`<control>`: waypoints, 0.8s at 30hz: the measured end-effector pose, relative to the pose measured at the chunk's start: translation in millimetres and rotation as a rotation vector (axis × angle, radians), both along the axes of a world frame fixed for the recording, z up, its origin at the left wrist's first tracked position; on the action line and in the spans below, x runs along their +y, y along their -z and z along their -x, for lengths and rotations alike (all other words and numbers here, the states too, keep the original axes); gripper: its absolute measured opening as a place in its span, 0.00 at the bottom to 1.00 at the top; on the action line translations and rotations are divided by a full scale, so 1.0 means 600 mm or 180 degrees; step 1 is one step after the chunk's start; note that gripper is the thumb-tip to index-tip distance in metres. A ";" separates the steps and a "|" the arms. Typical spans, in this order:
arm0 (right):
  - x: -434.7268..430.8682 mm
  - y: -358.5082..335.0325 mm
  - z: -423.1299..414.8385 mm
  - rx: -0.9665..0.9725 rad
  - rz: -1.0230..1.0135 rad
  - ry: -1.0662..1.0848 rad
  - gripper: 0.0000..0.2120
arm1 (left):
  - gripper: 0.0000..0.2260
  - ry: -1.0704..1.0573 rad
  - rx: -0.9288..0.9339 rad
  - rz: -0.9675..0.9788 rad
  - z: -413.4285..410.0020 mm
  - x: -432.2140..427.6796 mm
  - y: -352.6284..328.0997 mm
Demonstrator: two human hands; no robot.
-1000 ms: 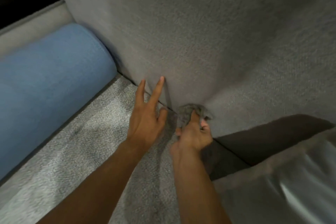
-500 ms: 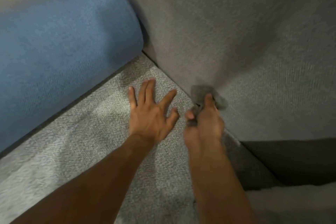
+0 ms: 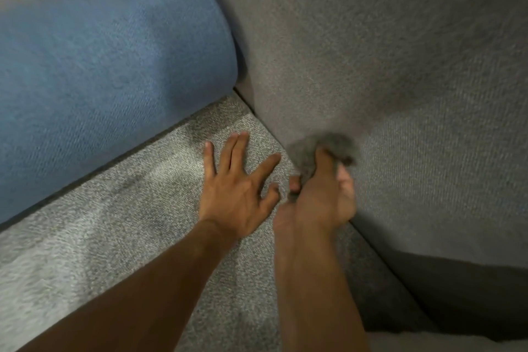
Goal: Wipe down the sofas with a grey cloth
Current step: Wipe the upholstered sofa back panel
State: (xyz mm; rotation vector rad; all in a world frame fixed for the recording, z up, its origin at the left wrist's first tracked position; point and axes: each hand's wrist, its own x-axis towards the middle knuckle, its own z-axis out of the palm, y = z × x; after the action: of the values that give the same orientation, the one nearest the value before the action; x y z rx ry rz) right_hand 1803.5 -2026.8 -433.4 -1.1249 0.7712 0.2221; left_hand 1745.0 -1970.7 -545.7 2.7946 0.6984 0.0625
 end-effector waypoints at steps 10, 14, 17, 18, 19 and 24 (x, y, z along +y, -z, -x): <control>-0.022 -0.063 -0.061 -0.4480 0.4372 -0.1800 0.04 | 0.26 0.0013 -0.0037 0.0098 0.001 0.002 0.004; -0.024 -0.077 -0.092 -0.4362 0.6150 -0.3536 0.07 | 0.26 0.0001 -0.0093 0.0163 0.003 0.004 0.004; -0.041 -0.050 -0.082 -0.3922 0.6867 -0.4756 0.11 | 0.27 0.0015 -0.0142 0.0272 0.005 0.007 0.008; -0.037 -0.049 -0.085 -0.3953 0.7031 -0.4921 0.10 | 0.27 -0.0003 -0.0198 0.0283 0.007 0.008 0.009; -0.026 -0.053 -0.090 -0.4095 0.7169 -0.5009 0.09 | 0.26 -0.0028 -0.0268 0.0303 0.009 0.008 0.009; 0.046 -0.078 -0.111 -0.5264 0.7468 -0.5385 0.14 | 0.26 -0.0013 -0.0502 0.0450 0.013 0.013 0.015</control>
State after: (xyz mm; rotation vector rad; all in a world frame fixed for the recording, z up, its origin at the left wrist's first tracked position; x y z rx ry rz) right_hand 1870.1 -1999.0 -386.7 1.9025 1.5957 0.3319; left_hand 1737.3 -1963.1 -554.4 2.6195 0.6438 0.2226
